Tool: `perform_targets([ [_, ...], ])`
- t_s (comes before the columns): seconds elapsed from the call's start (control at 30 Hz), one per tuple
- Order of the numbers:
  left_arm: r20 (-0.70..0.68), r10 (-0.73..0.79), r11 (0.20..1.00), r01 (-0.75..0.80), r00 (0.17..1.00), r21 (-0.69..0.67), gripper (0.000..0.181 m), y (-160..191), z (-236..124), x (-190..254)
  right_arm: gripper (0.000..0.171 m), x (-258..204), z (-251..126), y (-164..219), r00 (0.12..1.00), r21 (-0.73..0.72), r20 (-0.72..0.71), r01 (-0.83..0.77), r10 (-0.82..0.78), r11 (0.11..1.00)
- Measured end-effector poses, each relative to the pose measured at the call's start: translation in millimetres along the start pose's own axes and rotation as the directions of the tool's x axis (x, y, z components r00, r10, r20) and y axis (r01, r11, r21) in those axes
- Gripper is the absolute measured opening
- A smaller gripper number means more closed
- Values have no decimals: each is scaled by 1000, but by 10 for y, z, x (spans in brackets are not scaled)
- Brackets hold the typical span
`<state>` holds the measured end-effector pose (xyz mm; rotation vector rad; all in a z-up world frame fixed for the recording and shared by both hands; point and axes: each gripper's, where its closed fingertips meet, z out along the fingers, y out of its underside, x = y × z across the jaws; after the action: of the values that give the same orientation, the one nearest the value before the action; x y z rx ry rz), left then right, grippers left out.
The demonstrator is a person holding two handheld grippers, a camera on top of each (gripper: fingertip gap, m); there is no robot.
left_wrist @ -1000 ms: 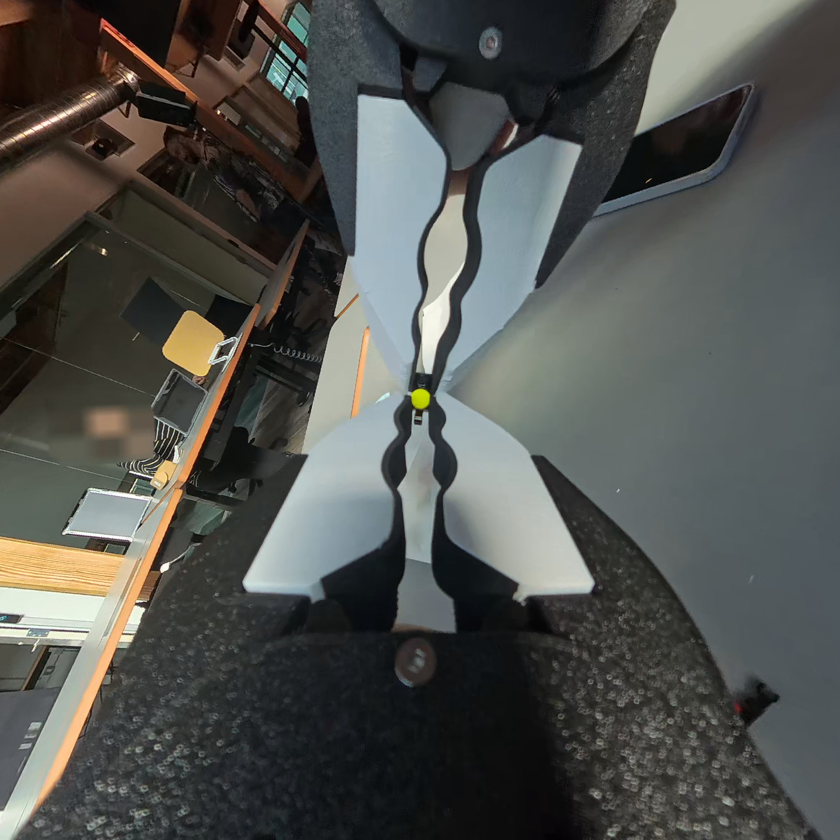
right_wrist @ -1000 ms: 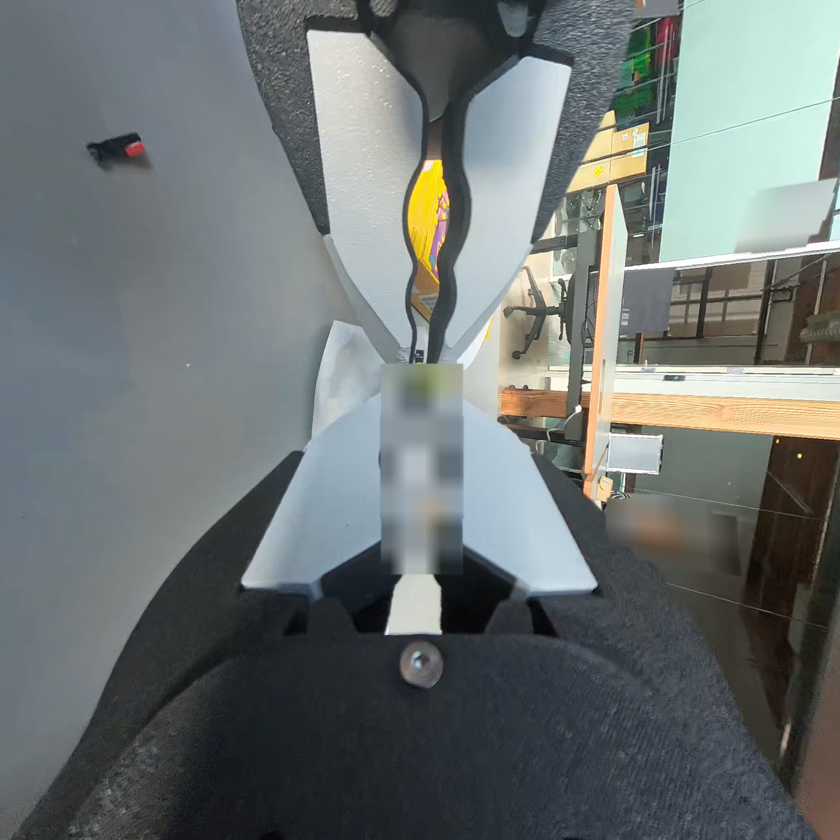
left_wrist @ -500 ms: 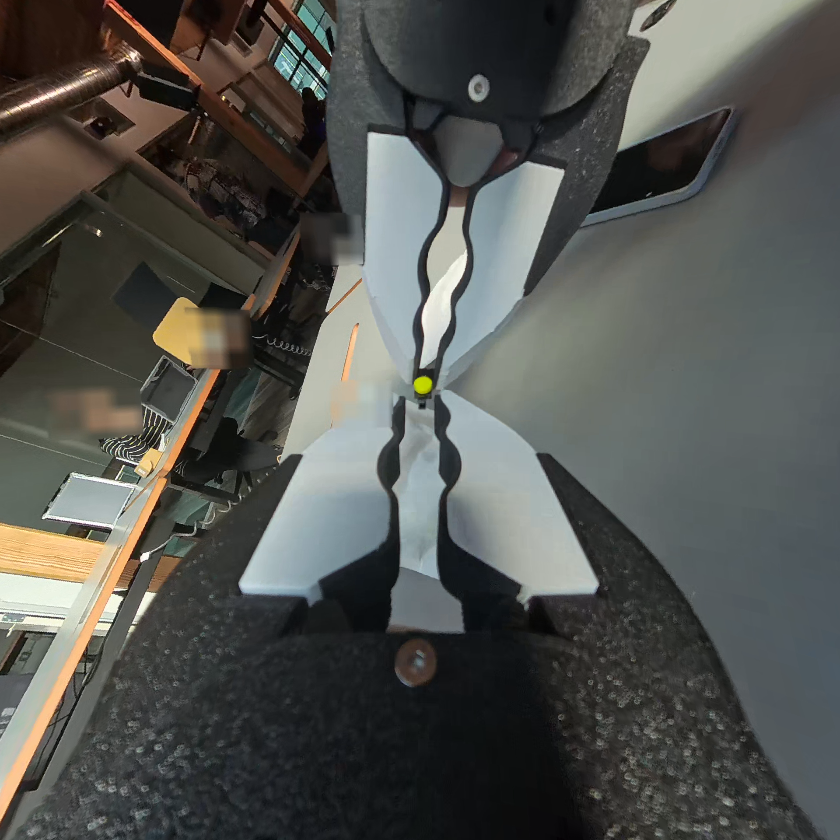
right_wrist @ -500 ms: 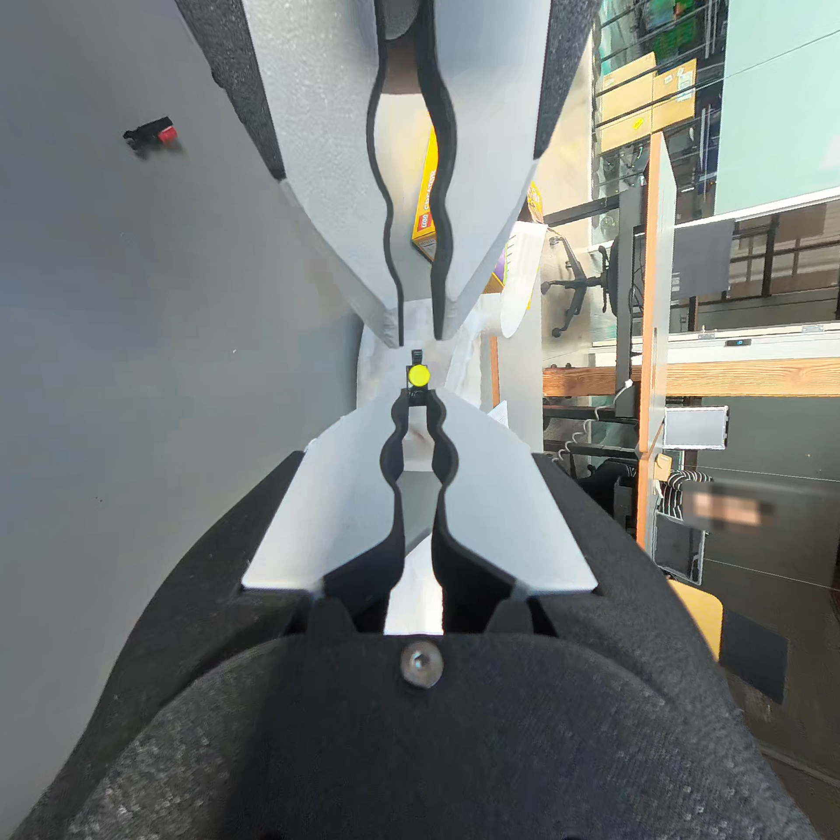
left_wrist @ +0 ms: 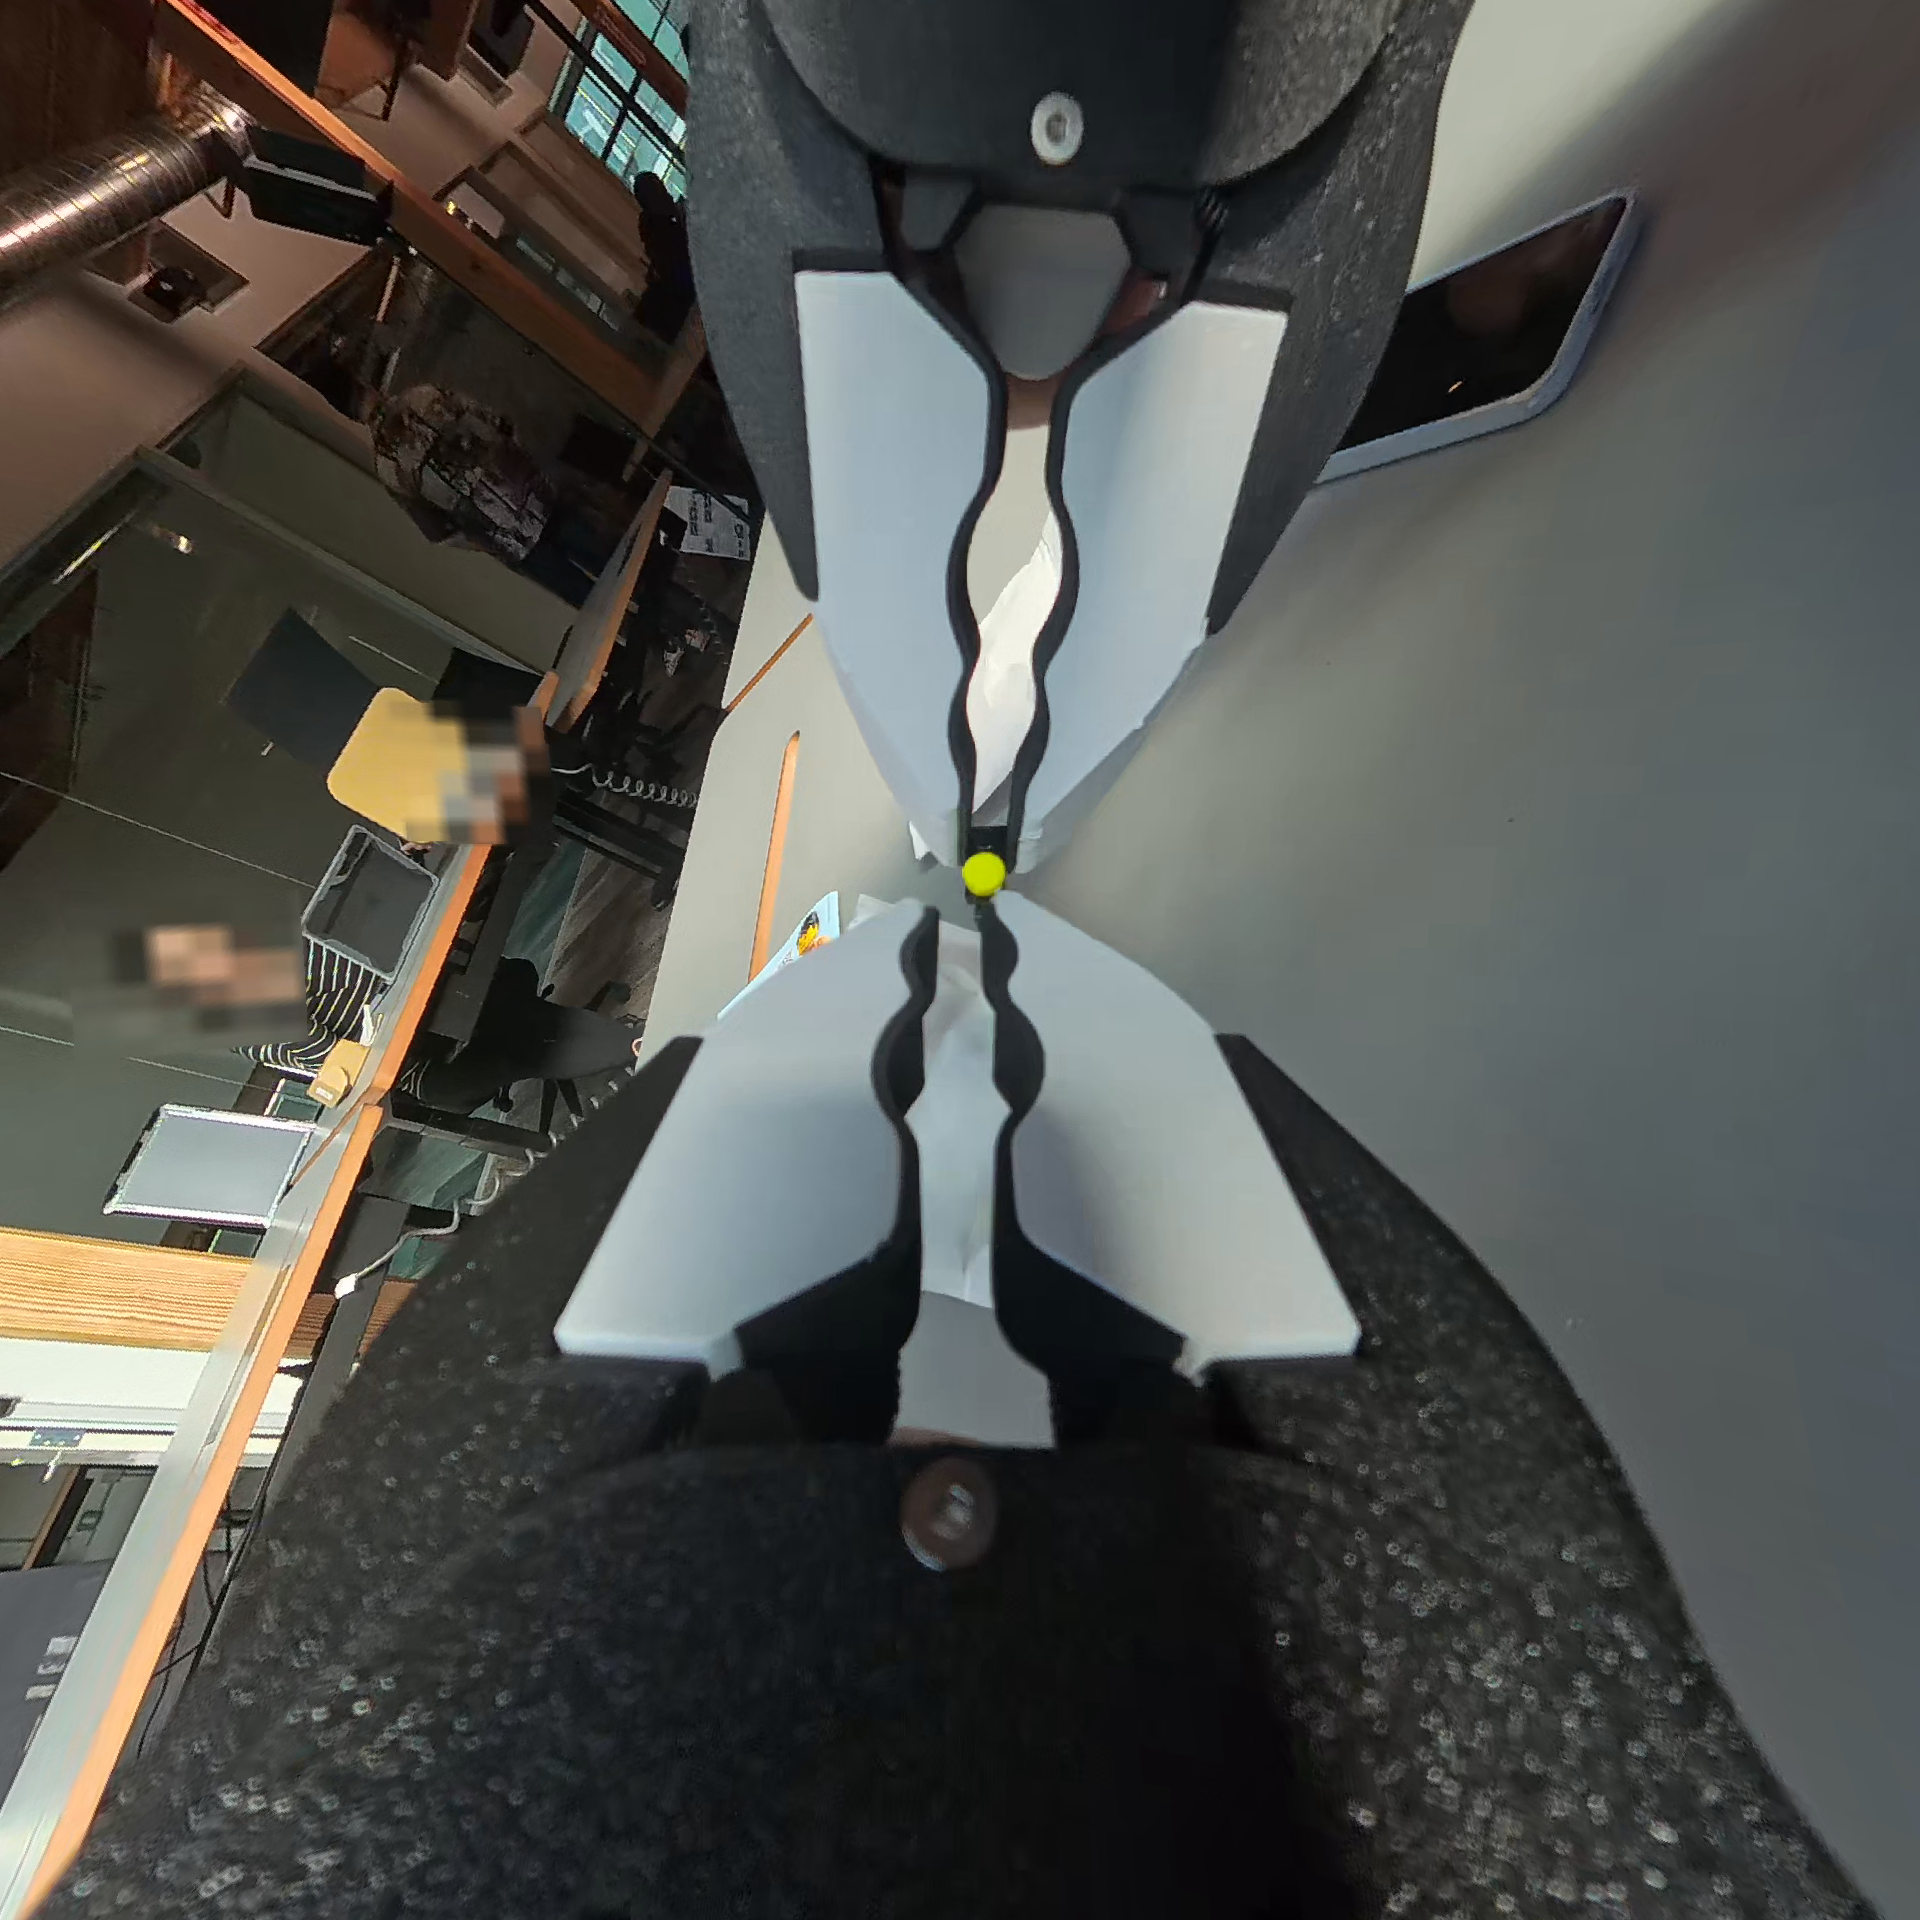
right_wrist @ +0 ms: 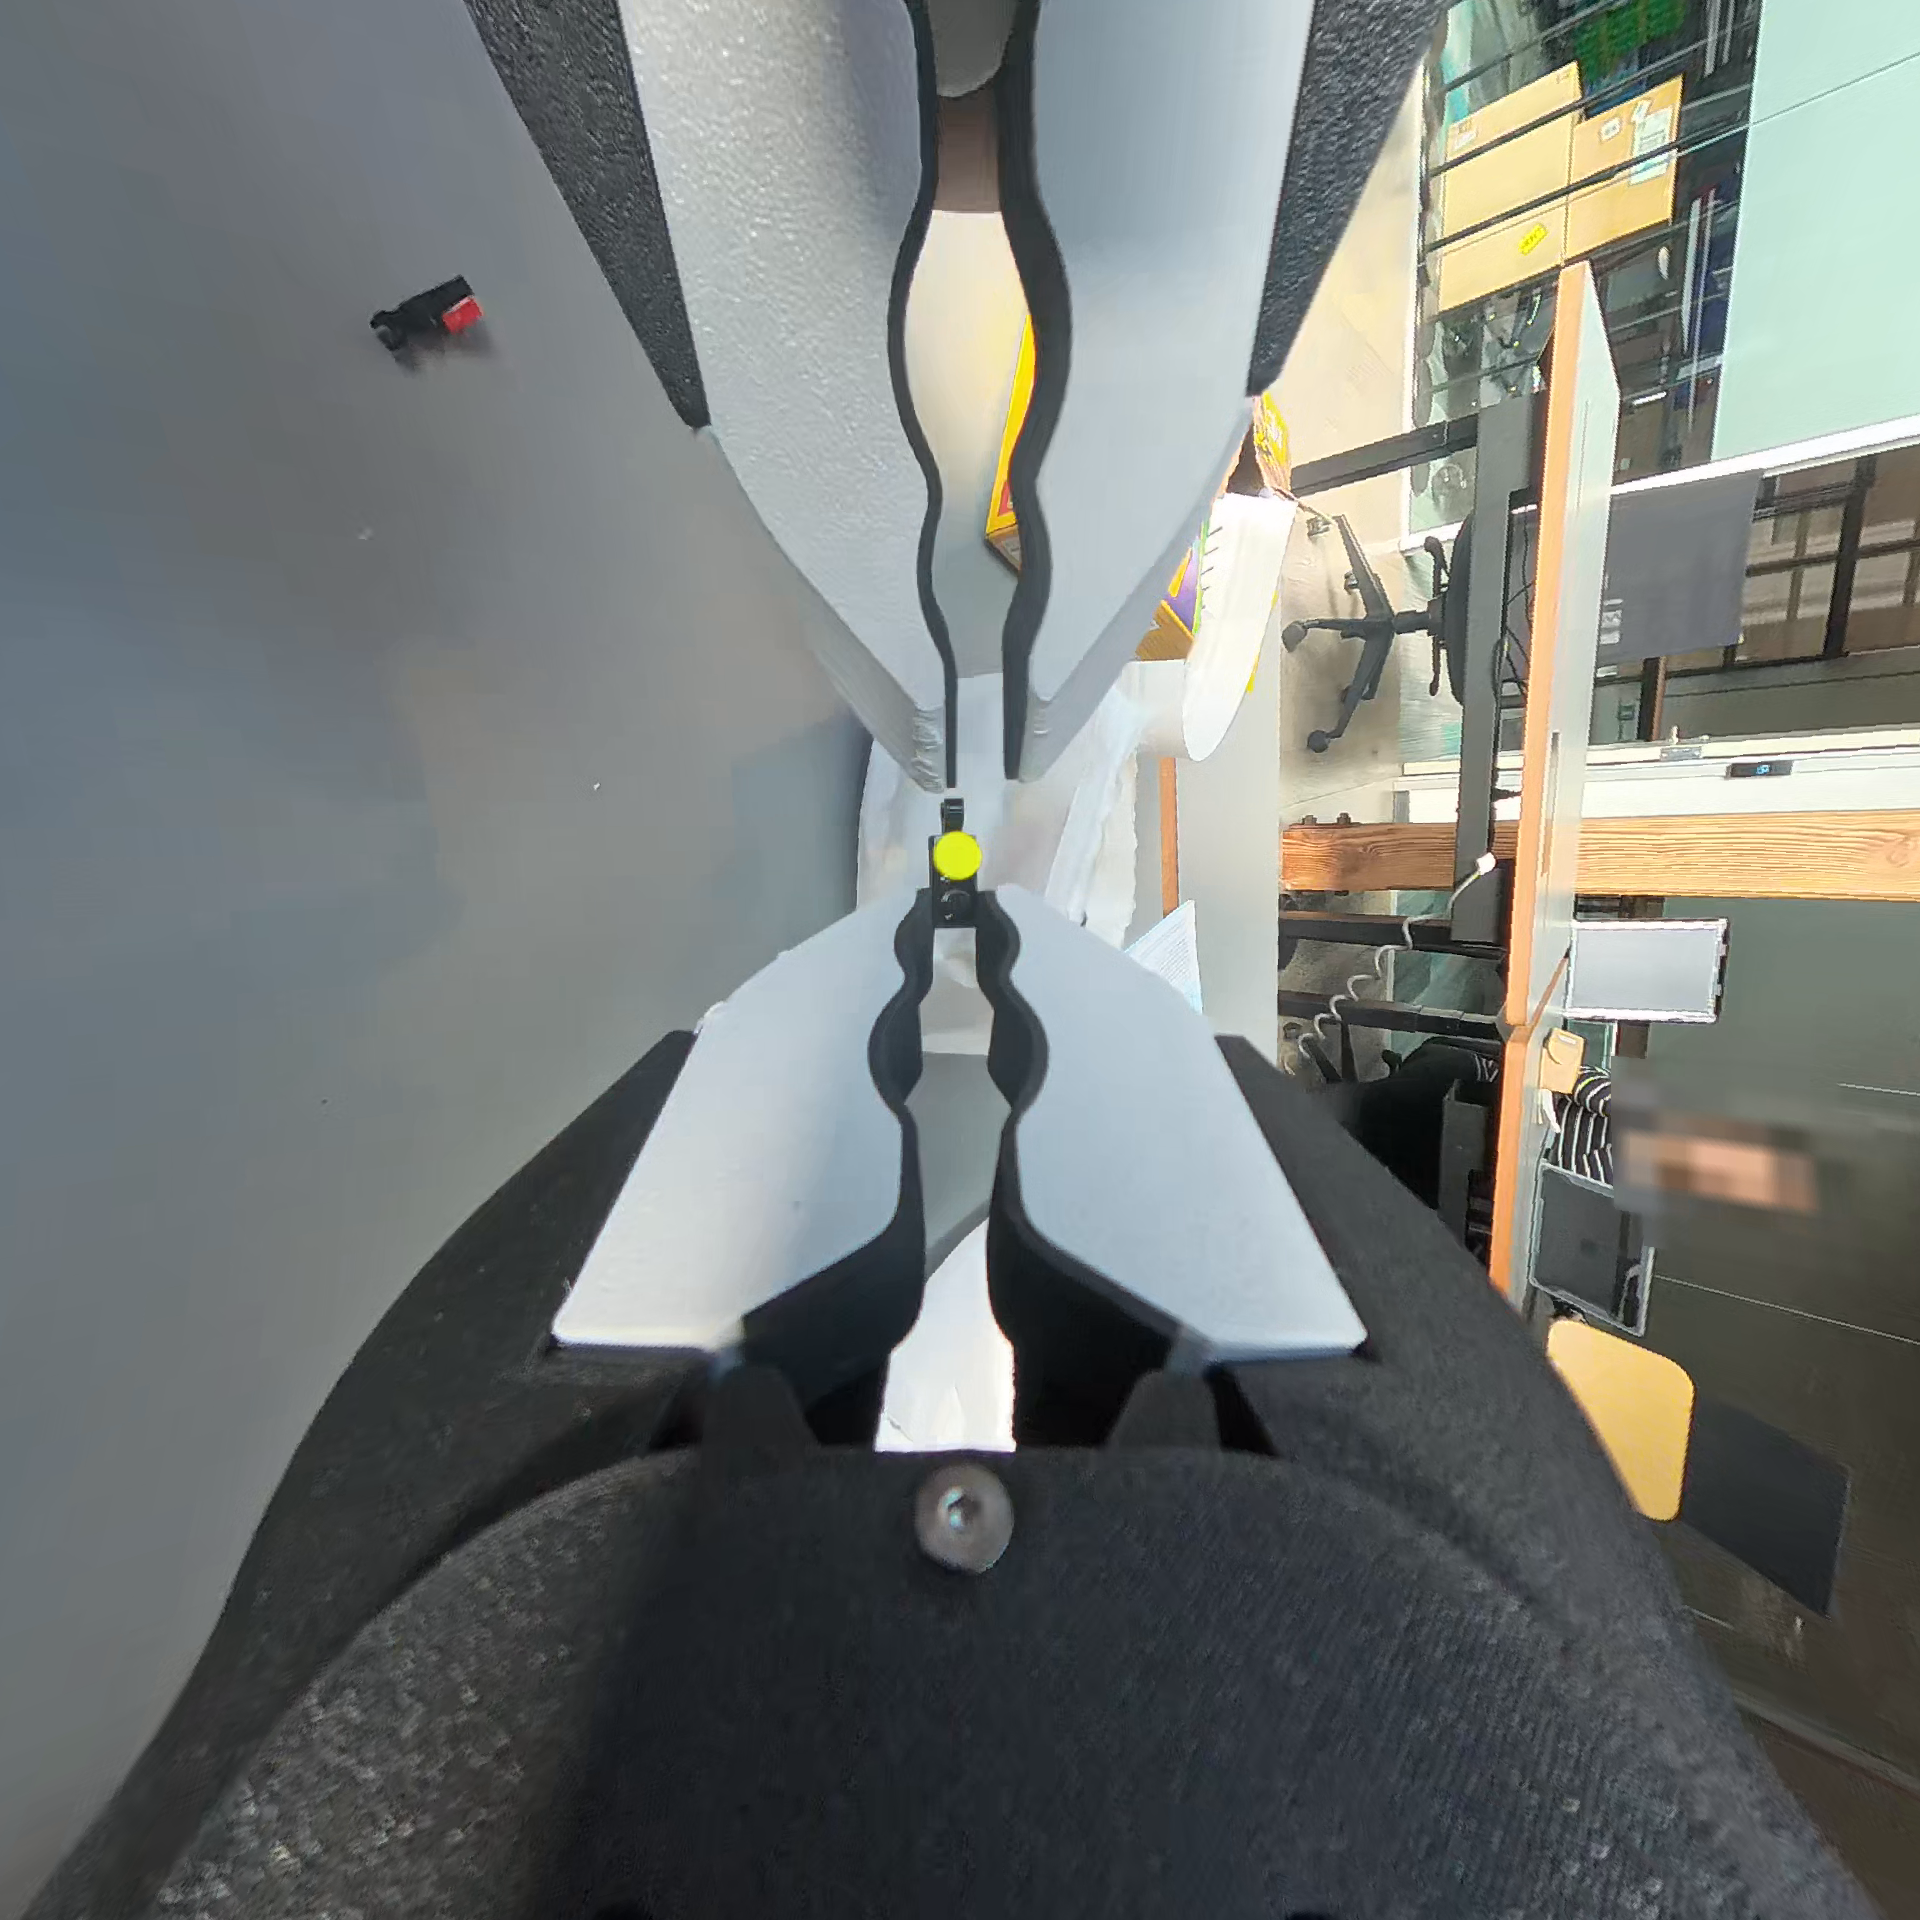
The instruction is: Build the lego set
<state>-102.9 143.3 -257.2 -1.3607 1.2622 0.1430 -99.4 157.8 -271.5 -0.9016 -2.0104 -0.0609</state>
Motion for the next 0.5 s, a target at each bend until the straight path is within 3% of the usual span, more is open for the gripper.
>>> perform_targets([
  [0.17,-23,50,996,-51,999,-67,9,61,93,78,8,-26,5,-66,1000,-15,14,22,-22,1000],
  [0.33,-31,35,999,-36,999,-39,8,58,85,73,8,-25,-18,-90,999,25,20,-26,25,999],
  [0.5,-24,-4,998,5,1000,61,8,-11,-1,42,11,-17,-77,-98,984,136,56,-178,172,975],
])
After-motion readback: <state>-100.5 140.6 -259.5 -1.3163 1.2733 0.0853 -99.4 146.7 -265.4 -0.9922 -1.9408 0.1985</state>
